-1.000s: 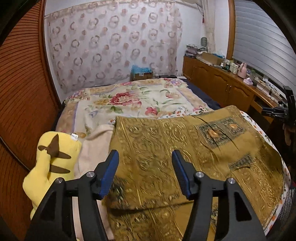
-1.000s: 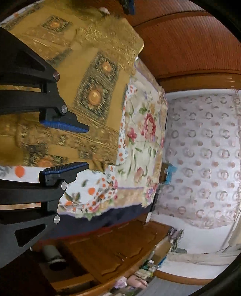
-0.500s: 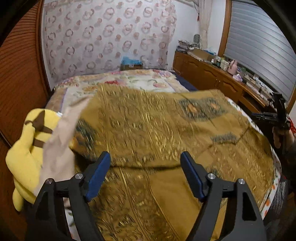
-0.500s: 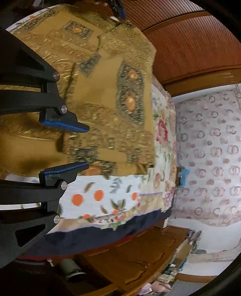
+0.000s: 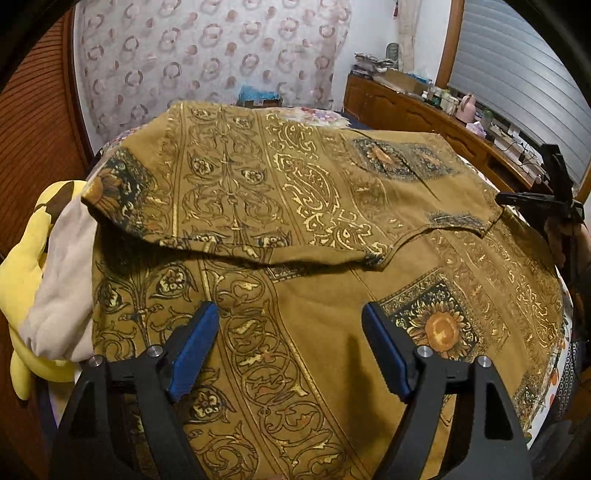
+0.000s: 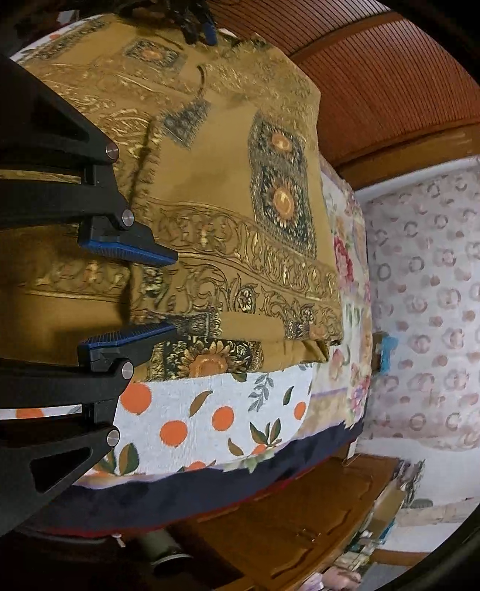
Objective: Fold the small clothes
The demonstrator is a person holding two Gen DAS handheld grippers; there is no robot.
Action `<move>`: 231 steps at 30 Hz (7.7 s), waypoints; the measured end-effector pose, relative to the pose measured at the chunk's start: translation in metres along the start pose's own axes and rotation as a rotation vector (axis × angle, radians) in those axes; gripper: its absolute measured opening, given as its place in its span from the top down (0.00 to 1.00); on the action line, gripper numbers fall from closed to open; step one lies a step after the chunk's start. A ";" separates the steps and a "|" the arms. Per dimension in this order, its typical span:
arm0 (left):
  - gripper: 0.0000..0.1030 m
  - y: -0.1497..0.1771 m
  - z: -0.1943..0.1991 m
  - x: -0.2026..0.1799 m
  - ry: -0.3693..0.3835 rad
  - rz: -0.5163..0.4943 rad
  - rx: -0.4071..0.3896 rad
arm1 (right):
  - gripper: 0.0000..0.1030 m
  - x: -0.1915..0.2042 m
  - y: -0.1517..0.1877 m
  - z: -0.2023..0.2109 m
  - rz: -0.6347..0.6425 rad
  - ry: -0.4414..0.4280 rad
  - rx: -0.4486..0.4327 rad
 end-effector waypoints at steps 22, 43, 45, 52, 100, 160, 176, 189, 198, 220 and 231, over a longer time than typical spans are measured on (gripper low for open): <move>0.00 0.007 -0.016 -0.013 -0.071 -0.107 0.066 | 0.52 0.000 0.000 -0.025 0.031 0.100 -0.037; 0.42 -0.042 0.065 0.058 -0.179 0.108 -0.192 | 0.46 0.005 0.001 -0.025 0.058 0.111 -0.030; 0.47 -0.044 0.062 0.064 -0.187 0.121 -0.188 | 0.46 0.005 0.001 -0.025 0.059 0.113 -0.030; 0.54 -0.052 0.040 0.080 -0.211 0.131 -0.150 | 0.46 -0.001 0.000 -0.023 0.061 0.112 -0.028; 0.97 0.030 0.150 0.020 -0.014 0.082 -0.263 | 0.96 0.027 0.054 0.131 0.155 -0.001 -0.297; 0.26 0.087 0.098 0.038 -0.079 0.227 -0.135 | 0.95 -0.013 0.100 0.070 0.021 0.097 -0.111; 0.26 0.095 0.084 0.044 -0.095 0.241 -0.093 | 0.88 -0.007 0.120 0.118 -0.003 0.103 -0.171; 0.25 0.098 0.080 0.043 -0.102 0.240 -0.091 | 0.59 0.050 0.103 0.091 0.060 0.040 -0.180; 0.25 0.097 0.080 0.043 -0.103 0.240 -0.092 | 0.59 0.084 0.111 0.034 0.110 0.032 -0.075; 0.95 0.016 0.118 -0.024 0.113 0.115 -0.258 | 0.38 0.082 0.114 0.027 0.105 0.068 -0.044; 0.95 -0.053 0.112 -0.122 0.255 -0.051 -0.281 | 0.37 0.047 0.111 0.096 0.040 0.075 -0.197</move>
Point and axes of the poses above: each gripper's, at about its wrist camera, not at the fingertips, and z roughly against the way its jaws point, x to its left, y to its underside, the point moved 6 cm from there along -z, roughly the way its jaws point, and after that the axes turned 1 degree about -y, right-handed, at the moved point
